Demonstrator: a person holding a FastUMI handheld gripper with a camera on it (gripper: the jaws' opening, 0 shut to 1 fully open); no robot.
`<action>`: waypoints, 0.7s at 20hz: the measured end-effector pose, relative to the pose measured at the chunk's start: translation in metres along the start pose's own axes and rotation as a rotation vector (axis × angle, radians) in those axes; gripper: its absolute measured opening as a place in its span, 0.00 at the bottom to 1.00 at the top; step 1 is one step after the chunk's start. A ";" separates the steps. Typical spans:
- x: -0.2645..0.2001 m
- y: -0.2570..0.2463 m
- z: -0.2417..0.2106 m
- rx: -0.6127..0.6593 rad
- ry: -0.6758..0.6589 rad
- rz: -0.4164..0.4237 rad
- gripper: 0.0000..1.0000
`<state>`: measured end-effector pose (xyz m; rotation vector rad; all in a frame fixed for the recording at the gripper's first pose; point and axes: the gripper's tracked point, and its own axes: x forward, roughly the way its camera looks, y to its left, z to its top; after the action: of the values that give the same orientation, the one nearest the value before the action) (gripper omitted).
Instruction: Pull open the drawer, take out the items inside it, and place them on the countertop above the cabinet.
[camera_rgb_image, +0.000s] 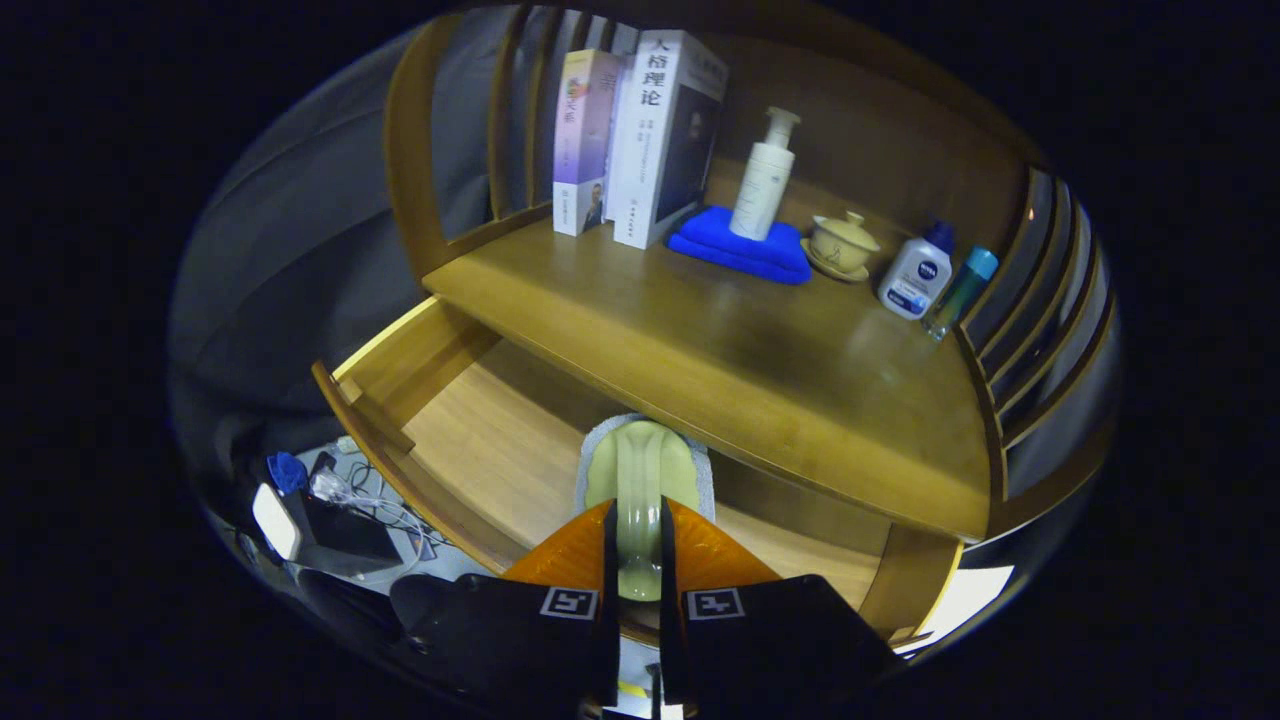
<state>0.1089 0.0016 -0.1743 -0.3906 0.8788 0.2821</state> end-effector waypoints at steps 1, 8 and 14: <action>0.000 0.002 0.001 -0.011 -0.010 -0.005 0.18; -0.009 0.004 0.009 -0.058 -0.082 -0.034 0.18; -0.001 0.031 0.021 -0.177 -0.121 0.041 0.18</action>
<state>0.1106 0.0383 -0.1681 -0.5154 0.7462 0.4187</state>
